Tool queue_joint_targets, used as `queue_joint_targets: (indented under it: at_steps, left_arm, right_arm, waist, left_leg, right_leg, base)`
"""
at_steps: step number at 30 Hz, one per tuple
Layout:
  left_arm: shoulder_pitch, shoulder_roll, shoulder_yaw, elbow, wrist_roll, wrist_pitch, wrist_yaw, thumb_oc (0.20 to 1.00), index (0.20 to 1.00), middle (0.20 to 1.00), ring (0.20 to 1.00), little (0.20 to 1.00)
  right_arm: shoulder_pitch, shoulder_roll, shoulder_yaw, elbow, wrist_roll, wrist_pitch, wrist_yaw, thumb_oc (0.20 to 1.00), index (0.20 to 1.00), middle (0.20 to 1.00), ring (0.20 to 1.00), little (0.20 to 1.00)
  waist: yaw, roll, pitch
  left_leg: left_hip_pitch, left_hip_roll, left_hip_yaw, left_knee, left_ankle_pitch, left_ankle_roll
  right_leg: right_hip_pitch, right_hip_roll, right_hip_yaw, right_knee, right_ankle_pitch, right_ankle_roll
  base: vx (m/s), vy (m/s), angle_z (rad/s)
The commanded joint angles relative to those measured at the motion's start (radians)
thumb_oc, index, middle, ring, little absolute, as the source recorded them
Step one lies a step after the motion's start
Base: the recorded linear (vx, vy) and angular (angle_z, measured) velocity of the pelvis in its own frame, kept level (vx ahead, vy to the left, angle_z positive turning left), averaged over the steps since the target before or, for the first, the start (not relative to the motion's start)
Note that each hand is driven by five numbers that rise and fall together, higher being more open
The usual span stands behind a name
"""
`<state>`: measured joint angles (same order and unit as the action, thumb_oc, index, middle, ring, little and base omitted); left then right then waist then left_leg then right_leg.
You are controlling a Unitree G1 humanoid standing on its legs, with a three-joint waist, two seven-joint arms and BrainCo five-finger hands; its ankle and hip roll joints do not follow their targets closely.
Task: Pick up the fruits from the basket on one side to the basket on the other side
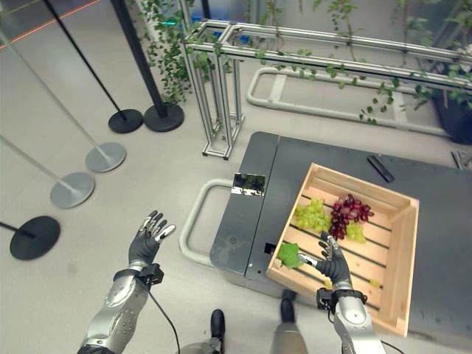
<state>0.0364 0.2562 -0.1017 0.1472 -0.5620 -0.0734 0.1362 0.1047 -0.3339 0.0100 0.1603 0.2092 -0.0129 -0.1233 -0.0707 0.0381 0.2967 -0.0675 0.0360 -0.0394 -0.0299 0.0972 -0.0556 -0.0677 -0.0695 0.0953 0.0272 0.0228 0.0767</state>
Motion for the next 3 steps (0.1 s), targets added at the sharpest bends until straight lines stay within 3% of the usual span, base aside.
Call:
queue_joint_targets:
  at_steps: [1,3]
  left_arm:
    - [-0.052,-0.007,-0.004,-0.044,0.014,-0.045,-0.027,1.0,1.0,1.0,1.0,1.0]
    - [-0.047,-0.014,-0.003,-0.05,0.001,-0.04,-0.035,1.0,1.0,1.0,1.0,1.0]
  right_arm:
    - [-0.018,-0.039,-0.034,-0.068,0.003,-0.036,0.002,1.0,1.0,1.0,1.0,1.0]
    - [-0.025,-0.049,-0.036,-0.066,0.006,-0.034,0.006,1.0,1.0,1.0,1.0,1.0]
  waist:
    - [-0.017,-0.01,-0.04]
    - [-0.01,-0.003,-0.038]
  left_leg:
    - [-0.039,0.006,-0.06,0.055,-0.099,-0.061]
    - [-0.042,0.013,-0.083,0.065,-0.102,-0.074]
  right_leg:
    - [0.033,-0.036,-0.052,-0.012,-0.163,0.045]
    - [0.055,-0.037,-0.081,-0.028,-0.168,0.035]
  base:
    - [0.07,-0.204,0.0]
    - [0.03,-0.172,0.18]
